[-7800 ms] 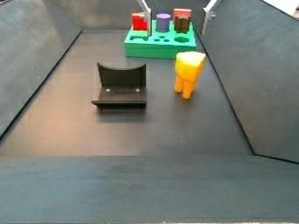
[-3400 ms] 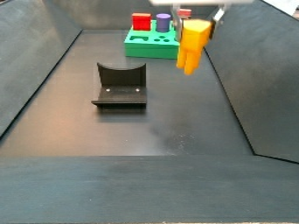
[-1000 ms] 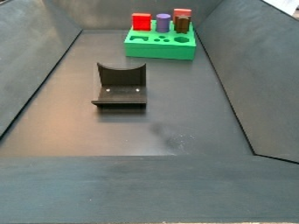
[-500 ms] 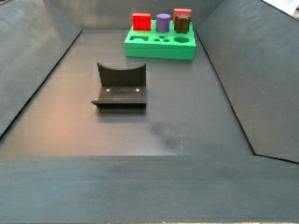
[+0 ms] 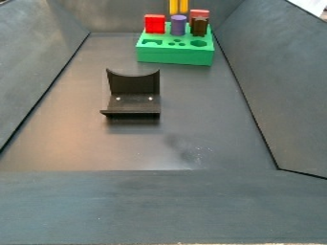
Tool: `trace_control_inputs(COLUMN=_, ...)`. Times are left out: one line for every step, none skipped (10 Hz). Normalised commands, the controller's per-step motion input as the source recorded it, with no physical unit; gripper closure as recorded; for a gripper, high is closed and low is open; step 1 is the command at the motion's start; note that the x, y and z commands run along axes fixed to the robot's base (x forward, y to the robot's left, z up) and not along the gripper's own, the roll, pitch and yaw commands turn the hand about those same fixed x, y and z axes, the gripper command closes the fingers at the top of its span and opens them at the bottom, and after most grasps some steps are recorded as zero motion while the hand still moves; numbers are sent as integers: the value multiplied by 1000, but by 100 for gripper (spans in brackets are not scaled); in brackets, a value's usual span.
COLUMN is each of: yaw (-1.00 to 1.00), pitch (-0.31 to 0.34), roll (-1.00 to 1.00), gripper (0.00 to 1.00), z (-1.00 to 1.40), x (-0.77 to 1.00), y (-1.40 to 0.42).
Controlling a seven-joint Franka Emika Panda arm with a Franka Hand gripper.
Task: Pick up the 3 prong object. Move up. Move to above the board. Insert the 3 prong object.
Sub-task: Insert the 3 prong object.
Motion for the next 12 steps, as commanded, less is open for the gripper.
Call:
trace_control_inputs(yaw=-1000, pitch=-37, roll=0, gripper=100, z=-957, x=-23, y=0)
trace_control_inputs(yaw=-1000, pitch=-27, roll=0, gripper=100, z=-957, x=-23, y=0)
trace_control_inputs(yaw=-1000, pitch=-31, roll=0, gripper=100, z=-937, x=-46, y=0)
trace_control_inputs(yaw=-1000, pitch=-27, roll=-50, gripper=100, z=-569, x=0, y=0)
trace_control_inputs(yaw=-834, pitch=0, roll=-43, gripper=100, z=-360, x=134, y=106)
trace_control_inputs(yaw=-863, pitch=0, roll=-50, gripper=100, z=-409, x=69, y=100)
trace_control_inputs(yaw=-591, pitch=0, roll=-116, gripper=100, z=-303, x=0, y=203)
trace_control_inputs(yaw=-123, pitch=0, roll=-70, gripper=100, z=-186, x=-11, y=120)
trace_control_inputs(yaw=0, pitch=0, roll=-73, gripper=100, z=-160, x=-3, y=0)
trace_control_inputs(yaw=0, pitch=-17, roll=-114, gripper=100, z=-189, x=-46, y=0)
trace_control_inputs(yaw=0, pitch=-29, roll=-151, gripper=100, z=-154, x=-114, y=0)
trace_control_inputs(yaw=-94, pitch=-51, roll=-284, gripper=100, z=-146, x=-69, y=0)
